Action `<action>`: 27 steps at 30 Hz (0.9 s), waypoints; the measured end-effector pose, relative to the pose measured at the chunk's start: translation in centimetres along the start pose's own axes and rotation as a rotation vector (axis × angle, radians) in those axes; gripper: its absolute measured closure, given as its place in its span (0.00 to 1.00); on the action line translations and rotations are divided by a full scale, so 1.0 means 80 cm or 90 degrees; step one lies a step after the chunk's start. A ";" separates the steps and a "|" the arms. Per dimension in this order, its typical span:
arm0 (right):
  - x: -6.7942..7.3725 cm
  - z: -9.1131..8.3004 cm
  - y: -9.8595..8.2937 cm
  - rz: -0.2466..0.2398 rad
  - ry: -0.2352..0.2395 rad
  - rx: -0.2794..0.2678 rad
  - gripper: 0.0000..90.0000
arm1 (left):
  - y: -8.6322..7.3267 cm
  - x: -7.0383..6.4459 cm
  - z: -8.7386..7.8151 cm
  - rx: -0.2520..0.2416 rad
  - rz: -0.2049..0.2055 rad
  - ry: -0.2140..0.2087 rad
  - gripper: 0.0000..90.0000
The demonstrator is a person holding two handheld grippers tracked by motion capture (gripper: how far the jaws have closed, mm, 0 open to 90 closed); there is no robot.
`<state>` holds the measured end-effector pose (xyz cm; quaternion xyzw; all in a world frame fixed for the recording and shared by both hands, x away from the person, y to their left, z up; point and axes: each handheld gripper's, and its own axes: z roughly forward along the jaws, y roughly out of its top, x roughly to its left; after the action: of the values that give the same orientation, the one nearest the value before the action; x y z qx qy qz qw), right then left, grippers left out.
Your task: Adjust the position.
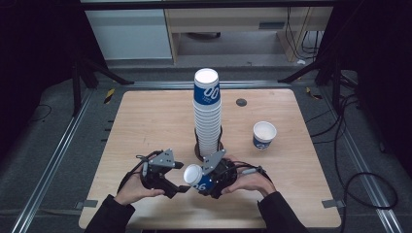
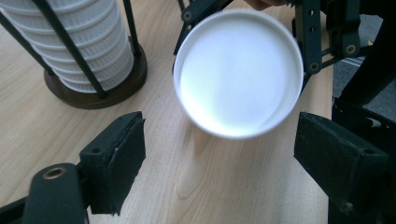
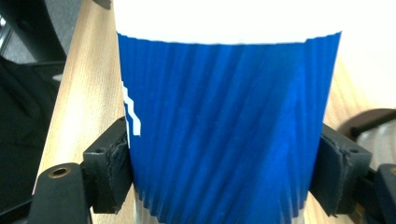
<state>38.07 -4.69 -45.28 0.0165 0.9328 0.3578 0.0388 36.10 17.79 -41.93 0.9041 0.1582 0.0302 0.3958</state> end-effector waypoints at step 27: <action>0.011 0.013 0.025 -0.024 0.031 -0.002 0.23 | 0.002 -0.007 0.013 0.020 0.027 -0.039 0.28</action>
<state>37.30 -2.42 -44.74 -0.0096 0.9332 0.3584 0.0225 35.78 16.74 -42.48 0.9140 0.1272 0.0088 0.3851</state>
